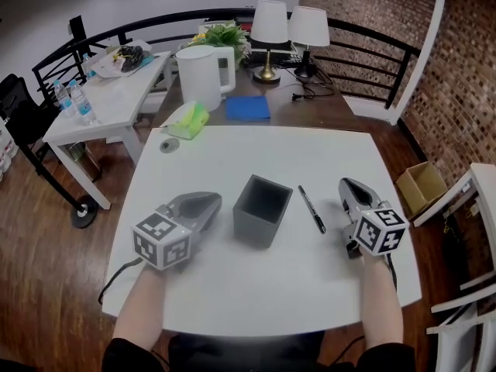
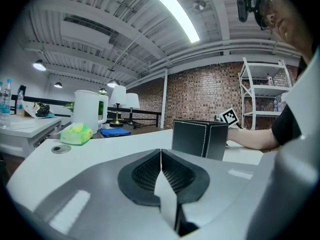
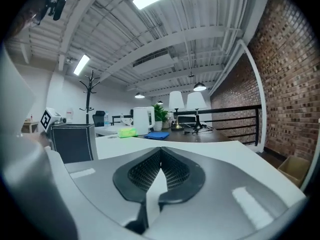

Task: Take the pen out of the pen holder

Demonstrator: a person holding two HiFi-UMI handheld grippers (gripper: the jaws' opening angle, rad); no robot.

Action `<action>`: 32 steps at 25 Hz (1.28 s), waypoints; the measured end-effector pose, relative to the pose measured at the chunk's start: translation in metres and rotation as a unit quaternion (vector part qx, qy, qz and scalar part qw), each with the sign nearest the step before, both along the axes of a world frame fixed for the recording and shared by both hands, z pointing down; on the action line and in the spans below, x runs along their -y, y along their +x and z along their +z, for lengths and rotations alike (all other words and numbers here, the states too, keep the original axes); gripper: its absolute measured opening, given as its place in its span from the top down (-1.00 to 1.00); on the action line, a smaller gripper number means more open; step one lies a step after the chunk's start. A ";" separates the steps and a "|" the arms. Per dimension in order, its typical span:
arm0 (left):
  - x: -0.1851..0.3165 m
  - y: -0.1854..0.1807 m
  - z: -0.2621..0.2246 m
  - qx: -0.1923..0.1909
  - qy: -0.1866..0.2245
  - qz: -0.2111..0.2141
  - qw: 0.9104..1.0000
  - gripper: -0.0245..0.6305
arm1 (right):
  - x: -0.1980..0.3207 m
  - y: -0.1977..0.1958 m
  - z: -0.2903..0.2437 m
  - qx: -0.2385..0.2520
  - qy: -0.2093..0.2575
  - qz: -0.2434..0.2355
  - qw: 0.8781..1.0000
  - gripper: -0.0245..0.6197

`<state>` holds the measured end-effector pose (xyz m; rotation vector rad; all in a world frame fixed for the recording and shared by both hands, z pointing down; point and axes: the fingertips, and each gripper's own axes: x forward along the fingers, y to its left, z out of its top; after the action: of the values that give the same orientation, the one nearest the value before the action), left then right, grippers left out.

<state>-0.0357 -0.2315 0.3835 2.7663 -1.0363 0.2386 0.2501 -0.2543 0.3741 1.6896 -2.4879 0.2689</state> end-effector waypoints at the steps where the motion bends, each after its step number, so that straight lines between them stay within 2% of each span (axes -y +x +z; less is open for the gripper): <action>1: 0.001 0.003 0.001 0.001 -0.002 0.003 1.000 0.91 | -0.001 0.003 0.001 -0.003 0.004 0.008 1.000 0.88; 9: -0.001 0.003 -0.007 -0.012 0.021 0.002 1.000 0.91 | -0.001 0.009 0.007 0.004 -0.007 0.021 1.000 0.89; 15: -0.002 0.002 -0.009 -0.016 0.024 0.007 1.000 0.91 | -0.001 0.014 0.004 0.003 0.004 0.044 0.999 0.89; 32: -0.007 0.001 -0.010 -0.015 0.024 0.009 1.000 0.91 | -0.006 0.015 0.003 0.005 0.002 0.040 0.999 0.89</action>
<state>-0.0350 -0.2247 0.3738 2.8136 -1.0227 0.1779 0.2648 -0.2485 0.3773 1.7965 -2.4338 0.2810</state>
